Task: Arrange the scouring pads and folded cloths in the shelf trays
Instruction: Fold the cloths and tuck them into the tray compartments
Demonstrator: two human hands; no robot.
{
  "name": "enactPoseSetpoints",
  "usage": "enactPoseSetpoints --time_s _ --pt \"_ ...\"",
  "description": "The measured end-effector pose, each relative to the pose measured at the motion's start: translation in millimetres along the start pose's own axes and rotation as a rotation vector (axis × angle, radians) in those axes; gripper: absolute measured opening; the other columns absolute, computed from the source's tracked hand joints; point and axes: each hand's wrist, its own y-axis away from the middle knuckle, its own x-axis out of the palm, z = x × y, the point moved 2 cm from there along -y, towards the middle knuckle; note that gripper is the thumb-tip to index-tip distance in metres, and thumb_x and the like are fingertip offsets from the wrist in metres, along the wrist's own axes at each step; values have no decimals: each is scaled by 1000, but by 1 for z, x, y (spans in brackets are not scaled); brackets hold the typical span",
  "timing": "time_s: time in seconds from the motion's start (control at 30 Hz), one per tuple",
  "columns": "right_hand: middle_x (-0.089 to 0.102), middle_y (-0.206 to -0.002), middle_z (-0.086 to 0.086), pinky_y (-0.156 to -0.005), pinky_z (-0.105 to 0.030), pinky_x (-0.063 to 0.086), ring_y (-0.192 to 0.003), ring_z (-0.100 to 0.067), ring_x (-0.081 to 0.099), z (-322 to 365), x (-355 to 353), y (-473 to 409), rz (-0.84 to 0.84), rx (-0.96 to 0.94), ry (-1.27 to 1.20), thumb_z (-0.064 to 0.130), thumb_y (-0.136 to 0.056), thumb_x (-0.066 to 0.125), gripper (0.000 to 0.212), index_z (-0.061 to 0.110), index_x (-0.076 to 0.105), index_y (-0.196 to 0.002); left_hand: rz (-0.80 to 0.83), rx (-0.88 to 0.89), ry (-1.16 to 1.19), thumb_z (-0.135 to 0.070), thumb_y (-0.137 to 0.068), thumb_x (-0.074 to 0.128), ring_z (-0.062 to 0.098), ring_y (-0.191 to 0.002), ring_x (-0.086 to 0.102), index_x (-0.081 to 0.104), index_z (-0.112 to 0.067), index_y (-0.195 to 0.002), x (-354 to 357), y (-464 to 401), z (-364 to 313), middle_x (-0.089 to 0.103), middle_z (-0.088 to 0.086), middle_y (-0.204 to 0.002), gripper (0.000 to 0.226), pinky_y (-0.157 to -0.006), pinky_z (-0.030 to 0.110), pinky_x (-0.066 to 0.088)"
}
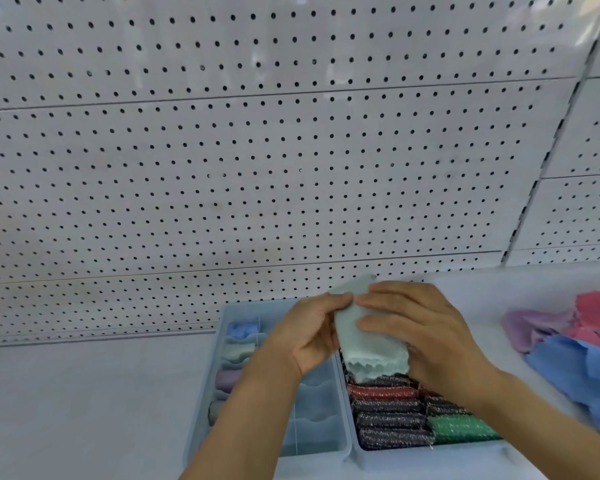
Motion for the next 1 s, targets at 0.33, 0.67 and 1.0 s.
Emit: enactPoseSetpoints --time_s 0.33,0.67,1.0 --pt "73 -84 -7 -63 -36 54 -76 -24 69 -6 -2 -27 -149 1031 -1056 16 -85 67 11 6 69 -90 3 293 -326 -64 -81 47 25 -101 70 67 -14 -111 12 23 4 73 9 -107 62 -88 49 56" --pt "71 -86 -14 -55 -24 48 -68 -19 65 5 1 -23 -111 903 -1223 4 -90 57 24 18 73 -100 -69 581 -321 -11 -98 50 13 -68 63 63 -21 -94 14 37 -2 68 0 -78 17 -46 24 46" --pt "65 -70 -4 -56 -27 38 -64 -19 53 3 1 -18 -101 800 -934 -19 -91 34 61 19 73 -64 46 292 -246 -57 -87 48 28 -86 68 65 -18 -115 2 34 -1 71 10 -98 51 -55 37 55"
